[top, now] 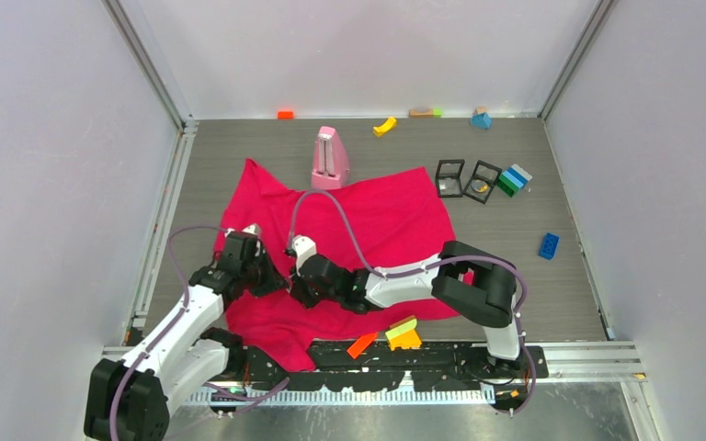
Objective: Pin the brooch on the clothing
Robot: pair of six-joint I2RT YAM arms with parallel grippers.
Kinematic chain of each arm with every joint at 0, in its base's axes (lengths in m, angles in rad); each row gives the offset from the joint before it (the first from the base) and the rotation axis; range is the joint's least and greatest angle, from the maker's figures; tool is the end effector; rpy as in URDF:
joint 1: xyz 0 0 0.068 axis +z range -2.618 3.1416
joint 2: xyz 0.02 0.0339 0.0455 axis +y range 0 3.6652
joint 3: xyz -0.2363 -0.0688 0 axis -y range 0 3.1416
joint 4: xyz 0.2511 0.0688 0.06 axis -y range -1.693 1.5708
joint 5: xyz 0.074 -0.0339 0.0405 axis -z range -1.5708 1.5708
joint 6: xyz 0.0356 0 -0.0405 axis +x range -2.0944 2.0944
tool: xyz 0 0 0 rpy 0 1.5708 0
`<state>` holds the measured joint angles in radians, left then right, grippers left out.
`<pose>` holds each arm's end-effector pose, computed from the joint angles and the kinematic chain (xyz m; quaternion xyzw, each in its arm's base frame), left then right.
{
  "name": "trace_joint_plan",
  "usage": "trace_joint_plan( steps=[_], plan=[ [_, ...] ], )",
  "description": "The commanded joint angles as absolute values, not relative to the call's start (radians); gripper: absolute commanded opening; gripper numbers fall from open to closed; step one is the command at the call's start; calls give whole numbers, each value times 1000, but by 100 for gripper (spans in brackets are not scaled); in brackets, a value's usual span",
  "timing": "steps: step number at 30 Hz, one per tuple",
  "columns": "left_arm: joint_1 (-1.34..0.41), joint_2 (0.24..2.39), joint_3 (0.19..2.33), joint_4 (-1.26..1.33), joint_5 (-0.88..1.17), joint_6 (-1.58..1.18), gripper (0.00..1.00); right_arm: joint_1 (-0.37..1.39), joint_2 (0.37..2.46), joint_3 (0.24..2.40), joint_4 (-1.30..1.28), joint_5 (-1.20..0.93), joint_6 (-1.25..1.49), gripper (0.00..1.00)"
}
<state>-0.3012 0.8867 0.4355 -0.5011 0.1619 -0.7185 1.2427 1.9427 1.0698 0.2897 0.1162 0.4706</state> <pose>0.1760 -0.0607 0.1522 -0.1726 0.9339 -0.2153 0.2272 0.1342 0.3816 0.1196 -0.3055 0.8247 0.3241 0.3486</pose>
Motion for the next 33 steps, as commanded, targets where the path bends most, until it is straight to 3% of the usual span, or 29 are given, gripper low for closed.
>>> trace_joint_plan(
  steps=[1,9,13,15,19,33],
  plan=[
    [-304,855,431,-404,206,-757,0,1261,1956,1110,307,72,489,1],
    [-297,775,413,-396,213,-782,0,1261,1906,1090,268,87,494,3],
    [-295,747,395,-386,223,-763,0,1261,1792,1053,228,116,488,36],
    [-293,743,390,-385,232,-764,0,1261,1733,1029,210,141,484,46],
    [-290,749,389,-377,243,-769,0,1261,1651,979,175,210,466,58],
    [-287,682,398,-379,288,-768,0,1233,1626,895,294,189,442,68]
  ],
)
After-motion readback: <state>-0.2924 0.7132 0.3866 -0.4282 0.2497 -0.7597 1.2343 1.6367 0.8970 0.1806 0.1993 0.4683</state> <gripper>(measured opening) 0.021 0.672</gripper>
